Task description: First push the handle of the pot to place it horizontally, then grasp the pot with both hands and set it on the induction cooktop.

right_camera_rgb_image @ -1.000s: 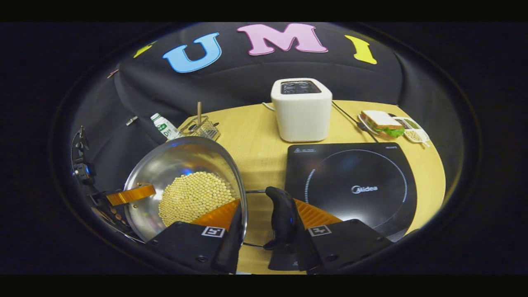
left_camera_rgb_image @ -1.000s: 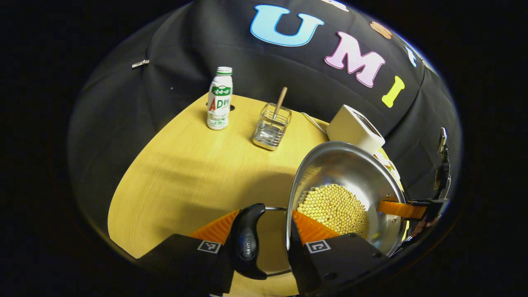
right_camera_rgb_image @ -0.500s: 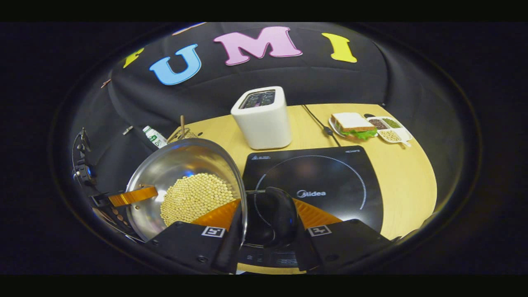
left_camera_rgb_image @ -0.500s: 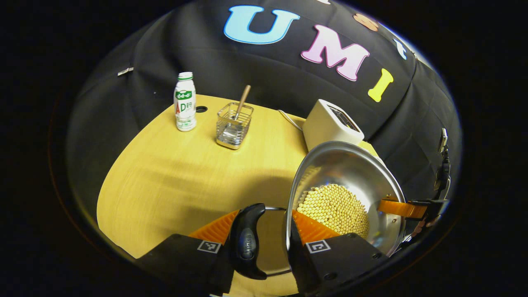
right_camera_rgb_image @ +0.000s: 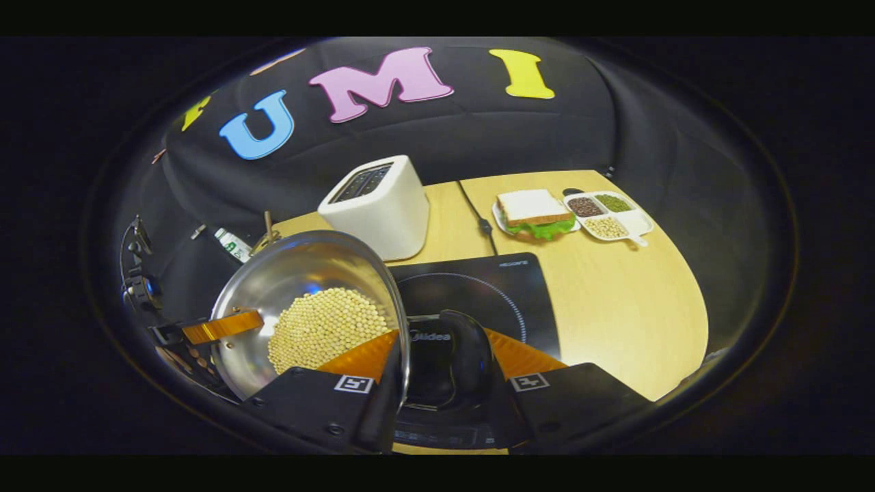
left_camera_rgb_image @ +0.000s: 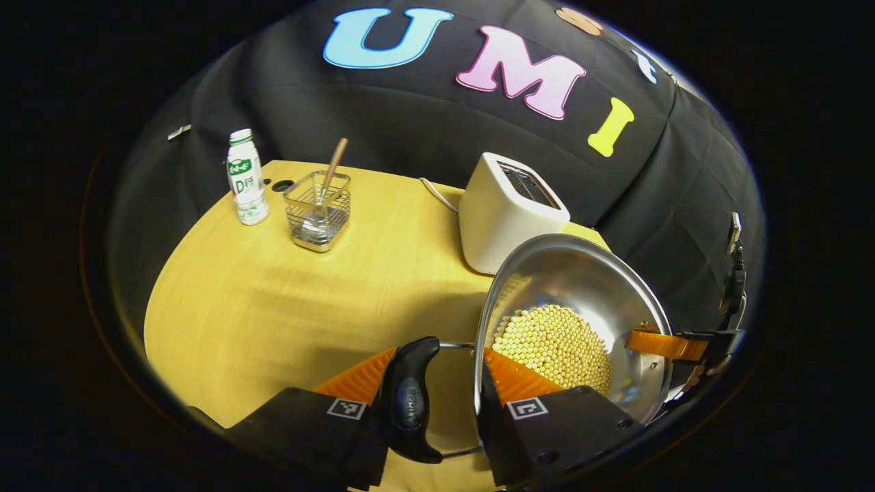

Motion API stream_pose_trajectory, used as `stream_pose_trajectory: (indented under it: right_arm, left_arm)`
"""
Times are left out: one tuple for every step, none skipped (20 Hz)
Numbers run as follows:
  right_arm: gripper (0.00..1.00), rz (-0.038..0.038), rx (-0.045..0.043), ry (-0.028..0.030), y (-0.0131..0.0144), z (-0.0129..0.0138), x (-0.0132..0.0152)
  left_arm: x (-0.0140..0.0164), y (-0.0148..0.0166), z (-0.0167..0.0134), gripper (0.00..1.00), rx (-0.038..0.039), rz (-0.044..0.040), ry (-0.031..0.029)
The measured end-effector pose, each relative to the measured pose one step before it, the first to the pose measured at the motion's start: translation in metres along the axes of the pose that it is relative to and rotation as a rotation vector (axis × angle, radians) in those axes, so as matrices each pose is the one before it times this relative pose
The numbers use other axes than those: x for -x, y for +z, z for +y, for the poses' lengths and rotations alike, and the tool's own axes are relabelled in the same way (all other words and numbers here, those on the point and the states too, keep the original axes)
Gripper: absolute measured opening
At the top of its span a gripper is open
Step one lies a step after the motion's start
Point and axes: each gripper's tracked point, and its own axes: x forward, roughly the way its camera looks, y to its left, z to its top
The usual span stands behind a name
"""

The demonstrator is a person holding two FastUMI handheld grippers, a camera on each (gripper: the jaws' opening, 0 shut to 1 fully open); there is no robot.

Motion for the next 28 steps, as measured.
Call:
stream_pose_trajectory:
  right_arm:
    - [0.57,-0.00746,-0.00649,-0.00525,0.00464,-0.00864,-0.00046]
    - [0.57,-0.00752,-0.00359,-0.00568,0.00435,-0.00796,-0.00200]
    - [0.57,0.00141,-0.00101,-0.00484,0.00168,-0.00780,-0.00154]
    - [0.57,0.00038,-0.00340,-0.00476,0.00233,-0.00703,-0.00183]
    - [0.57,0.00068,-0.00406,-0.00422,0.00274,-0.00679,-0.00127]
    - [0.57,0.00082,-0.00483,-0.00496,0.00119,-0.00709,-0.00238]
    - [0.53,0.00230,-0.00438,-0.00502,0.00118,-0.00590,-0.00284]
    - [0.57,0.00363,-0.00506,-0.00491,0.00052,-0.00551,-0.00202]
    - [0.57,0.00150,-0.00444,-0.00324,0.00152,-0.00521,-0.00100]
    - [0.57,0.00003,-0.00096,-0.00302,0.00120,-0.00411,-0.00081]
    - [0.57,0.00046,0.00027,-0.00350,0.00082,-0.00403,-0.00158]
    - [0.57,-0.00163,-0.00339,-0.00423,0.00126,-0.00610,-0.00106]
    - [0.57,-0.00056,-0.00184,-0.00329,0.00121,-0.00384,-0.00085]
    - [0.57,-0.00141,0.00008,-0.00129,0.00021,-0.00329,-0.00196]
    - [0.57,-0.00481,0.00002,0.00204,0.00067,-0.00319,-0.00167]
    - [0.57,-0.00919,0.00418,0.00111,0.00105,-0.00313,-0.00144]
    - [0.57,-0.00482,0.00766,-0.00174,0.00031,-0.00212,-0.00228]
    - [0.57,-0.00223,0.00513,-0.00083,-0.00167,-0.00195,-0.00079]
    - [0.57,0.00115,-0.00208,0.00190,-0.00062,-0.00087,-0.00191]
    - [0.57,0.00222,-0.00287,0.00198,-0.00031,0.00033,-0.00101]
    - [0.57,0.00304,0.00253,0.00178,-0.00141,-0.00072,-0.00307]
    - [0.57,0.00111,0.00160,0.00164,-0.00111,-0.00064,-0.00198]
    - [0.57,-0.00016,-0.00364,0.00099,-0.00023,-0.00075,-0.00239]
    - [0.57,0.00058,-0.00359,0.00151,-0.00086,0.00002,-0.00272]
    - [0.57,-0.00232,-0.00304,0.00521,0.00018,-0.00128,-0.00056]
    - [0.57,0.00052,-0.00053,0.00551,-0.00130,0.00062,-0.00141]
    - [0.57,-0.00501,-0.00938,0.00589,0.00129,0.00061,-0.00161]
    - [0.57,0.00007,0.00086,0.00421,0.00102,0.00007,0.00140]
  left_arm:
    - [-0.00588,0.00093,-0.00821,0.60,-0.00002,-0.00044,-0.00616]
    - [-0.00637,-0.00070,-0.00790,0.60,0.00327,0.00231,-0.00625]
    - [-0.00590,-0.00024,-0.00677,0.60,0.00118,0.00434,-0.00545]
    - [-0.00618,-0.00109,-0.00580,0.60,0.00180,0.00464,-0.00464]
    - [-0.00575,-0.00017,-0.00568,0.60,0.00008,0.00487,-0.00423]
    - [-0.00508,0.00032,-0.00538,0.60,-0.00189,0.00410,-0.00367]
    - [-0.00562,0.00091,-0.00432,0.60,-0.00392,0.00428,-0.00268]
    - [-0.00428,-0.00025,-0.00490,0.60,-0.00309,0.00461,-0.00209]
    - [-0.00451,0.00065,-0.00386,0.60,-0.00423,0.00296,-0.00346]
    - [-0.00358,0.00057,-0.00319,0.60,-0.00124,0.00147,-0.00333]
    - [-0.00379,-0.00024,-0.00356,0.60,-0.00112,0.00134,-0.00298]
    - [-0.00390,-0.00158,-0.00369,0.61,0.00039,0.00143,-0.00209]
    - [-0.00280,-0.00042,-0.00379,0.60,0.00025,0.00305,-0.00088]
    - [-0.00284,-0.00091,-0.00262,0.60,-0.00175,-0.00304,0.00187]
    - [-0.00320,0.00008,-0.00282,0.60,0.00094,-0.00744,0.00260]
    - [-0.00098,-0.00086,-0.00138,0.60,0.00248,-0.00796,0.00334]
    - [-0.00087,-0.00110,-0.00182,0.60,-0.00020,-0.00328,0.00418]
    - [-0.00102,-0.00244,-0.00084,0.60,0.00146,0.00291,0.00201]
    - [-0.00155,-0.00133,0.00024,0.60,0.00594,0.00292,-0.00056]
    - [-0.00236,-0.00114,0.00057,0.60,0.00376,0.00341,0.00055]
    - [-0.00076,-0.00050,0.00053,0.60,-0.00381,0.00162,0.00401]
    - [-0.00325,0.00014,0.00077,0.60,-0.00313,-0.00058,0.00426]
    - [-0.00203,-0.00230,-0.00030,0.60,0.00290,0.00462,0.00344]
    - [-0.00093,-0.00004,0.00082,0.60,0.00524,-0.00017,-0.00073]
    - [0.00159,0.00160,-0.00100,0.60,-0.00285,-0.00659,0.00178]
    - [-0.00177,0.00104,0.00072,0.60,-0.00914,-0.00241,0.00060]
    - [-0.00091,0.00027,0.00032,0.61,0.00060,0.00092,-0.00071]
    - [0.00100,-0.00085,-0.00018,0.60,0.01135,0.00111,-0.00049]
